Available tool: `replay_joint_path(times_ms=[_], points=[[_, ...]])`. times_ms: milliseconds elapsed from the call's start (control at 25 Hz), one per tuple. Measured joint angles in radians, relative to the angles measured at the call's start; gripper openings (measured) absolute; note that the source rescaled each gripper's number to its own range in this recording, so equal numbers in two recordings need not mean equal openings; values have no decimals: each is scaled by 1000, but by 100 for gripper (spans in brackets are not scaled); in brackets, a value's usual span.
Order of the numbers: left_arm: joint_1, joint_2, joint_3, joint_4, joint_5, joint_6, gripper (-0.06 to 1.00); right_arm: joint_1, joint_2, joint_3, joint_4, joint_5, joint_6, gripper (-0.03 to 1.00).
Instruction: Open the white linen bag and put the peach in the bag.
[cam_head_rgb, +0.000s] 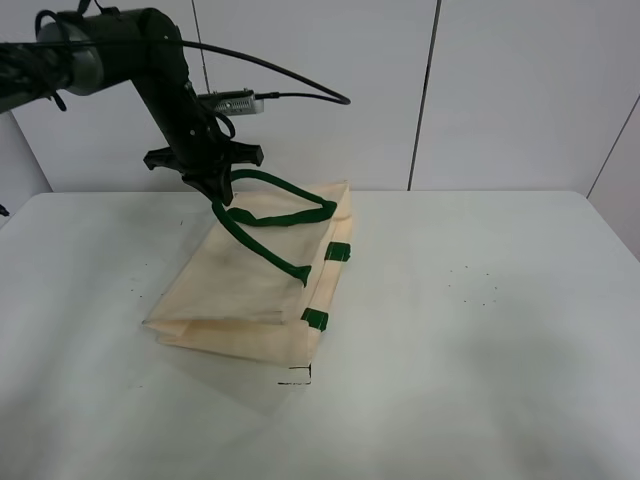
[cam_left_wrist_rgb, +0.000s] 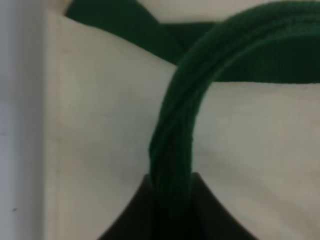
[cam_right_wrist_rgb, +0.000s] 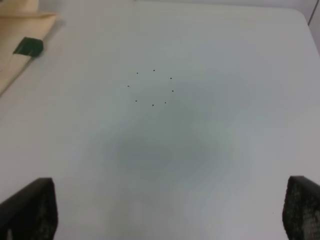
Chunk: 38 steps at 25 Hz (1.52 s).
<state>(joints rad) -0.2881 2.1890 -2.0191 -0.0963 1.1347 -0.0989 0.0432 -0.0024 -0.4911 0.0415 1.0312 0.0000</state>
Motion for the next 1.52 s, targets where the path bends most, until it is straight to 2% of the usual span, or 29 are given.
replay_joint_path(times_ms=[40,120,240,320,440,600,720,960,1120,1280,1520], points=[[0,8,1,-17,-2,11,19,0,0,0,0,0,0,100],[0,17,7,-34,-14,27,51,0,0,0,0,0,0,100],[0,17,13,-30,-22,36,85,0,0,0,0,0,0,100],[0,17,13,4,-22,36,92,0,0,0,0,0,0,100],[0,17,13,78,-17,27,97,0,0,0,0,0,0,100],[19,17,13,135,-1,15,98,0,0,0,0,0,0,100],[74,17,13,148,1,12,98,0,0,0,0,0,0,100],[237,17,13,165,33,16,98,0,0,0,0,0,0,100],[284,4,34,168,43,17,98,0,0,0,0,0,0,100],[285,-148,211,157,40,24,98,0,0,0,0,0,0,100],[285,-441,563,157,40,30,98,0,0,0,0,0,0,100]])
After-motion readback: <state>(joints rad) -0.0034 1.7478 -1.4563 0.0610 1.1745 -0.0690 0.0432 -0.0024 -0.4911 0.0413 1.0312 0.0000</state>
